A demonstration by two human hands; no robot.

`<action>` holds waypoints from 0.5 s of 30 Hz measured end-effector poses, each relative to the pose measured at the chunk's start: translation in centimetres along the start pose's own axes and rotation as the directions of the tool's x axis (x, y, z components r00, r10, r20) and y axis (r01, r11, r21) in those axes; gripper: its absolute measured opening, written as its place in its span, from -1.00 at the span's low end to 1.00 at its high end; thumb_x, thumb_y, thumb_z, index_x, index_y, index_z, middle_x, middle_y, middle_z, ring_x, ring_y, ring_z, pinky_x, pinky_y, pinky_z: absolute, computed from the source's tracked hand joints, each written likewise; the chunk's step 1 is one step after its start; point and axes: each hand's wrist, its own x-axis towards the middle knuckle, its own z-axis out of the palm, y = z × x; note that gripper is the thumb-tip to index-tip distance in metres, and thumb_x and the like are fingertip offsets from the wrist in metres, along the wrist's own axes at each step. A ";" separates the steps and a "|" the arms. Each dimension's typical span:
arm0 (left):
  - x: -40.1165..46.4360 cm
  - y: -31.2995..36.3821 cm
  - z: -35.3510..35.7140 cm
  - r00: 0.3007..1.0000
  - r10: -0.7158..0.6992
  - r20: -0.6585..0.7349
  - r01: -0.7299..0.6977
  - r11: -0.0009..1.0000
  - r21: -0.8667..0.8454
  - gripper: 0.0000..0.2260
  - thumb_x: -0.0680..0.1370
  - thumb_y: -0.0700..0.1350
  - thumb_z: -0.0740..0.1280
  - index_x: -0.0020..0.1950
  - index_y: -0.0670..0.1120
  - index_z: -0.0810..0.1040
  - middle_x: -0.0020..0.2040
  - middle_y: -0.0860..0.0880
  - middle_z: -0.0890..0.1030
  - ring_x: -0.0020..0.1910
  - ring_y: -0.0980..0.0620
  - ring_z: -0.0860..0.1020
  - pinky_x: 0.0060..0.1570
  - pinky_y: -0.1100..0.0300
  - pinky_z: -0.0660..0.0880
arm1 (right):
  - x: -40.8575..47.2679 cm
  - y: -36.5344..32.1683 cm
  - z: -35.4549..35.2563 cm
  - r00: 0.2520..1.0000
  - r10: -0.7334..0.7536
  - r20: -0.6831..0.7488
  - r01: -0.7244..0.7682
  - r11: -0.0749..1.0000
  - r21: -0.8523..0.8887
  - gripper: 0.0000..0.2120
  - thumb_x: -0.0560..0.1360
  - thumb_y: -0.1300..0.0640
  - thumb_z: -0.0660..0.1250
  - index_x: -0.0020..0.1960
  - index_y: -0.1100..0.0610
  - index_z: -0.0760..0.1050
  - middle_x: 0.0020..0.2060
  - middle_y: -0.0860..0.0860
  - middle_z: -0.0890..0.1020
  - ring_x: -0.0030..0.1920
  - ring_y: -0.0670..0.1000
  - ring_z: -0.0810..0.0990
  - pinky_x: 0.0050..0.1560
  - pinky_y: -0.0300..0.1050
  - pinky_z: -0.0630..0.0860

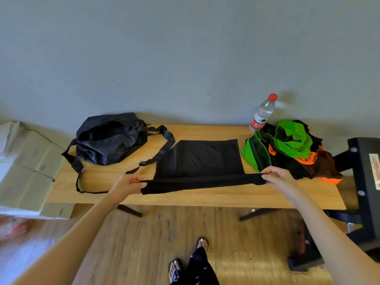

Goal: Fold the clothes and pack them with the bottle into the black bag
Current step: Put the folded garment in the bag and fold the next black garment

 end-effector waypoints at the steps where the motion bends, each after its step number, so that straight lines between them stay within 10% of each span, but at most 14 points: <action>1: -0.4 -0.3 0.2 1.000 -0.004 0.001 0.004 1.000 0.010 -0.93 0.51 -0.24 0.36 -0.10 -0.10 0.61 -0.18 -0.05 0.67 -0.11 0.02 0.63 -0.01 0.21 0.52 | -0.5 0.3 0.1 1.000 0.007 -0.001 -0.007 1.000 0.010 -0.91 0.52 0.34 0.27 -0.11 0.22 0.53 -0.29 0.08 0.53 -0.17 0.00 0.55 -0.04 -0.15 0.52; 15: 2.3 -1.3 0.8 0.998 -0.055 -0.039 0.054 0.998 -0.037 -0.90 0.51 -0.26 0.35 0.01 -0.17 0.58 -0.06 -0.13 0.65 -0.06 -0.02 0.62 -0.18 0.26 0.55 | 2.1 1.8 1.2 1.000 0.006 -0.025 -0.008 0.998 -0.060 -0.92 0.53 0.33 0.28 -0.01 0.31 0.53 -0.21 0.15 0.59 -0.12 0.06 0.57 -0.10 -0.08 0.56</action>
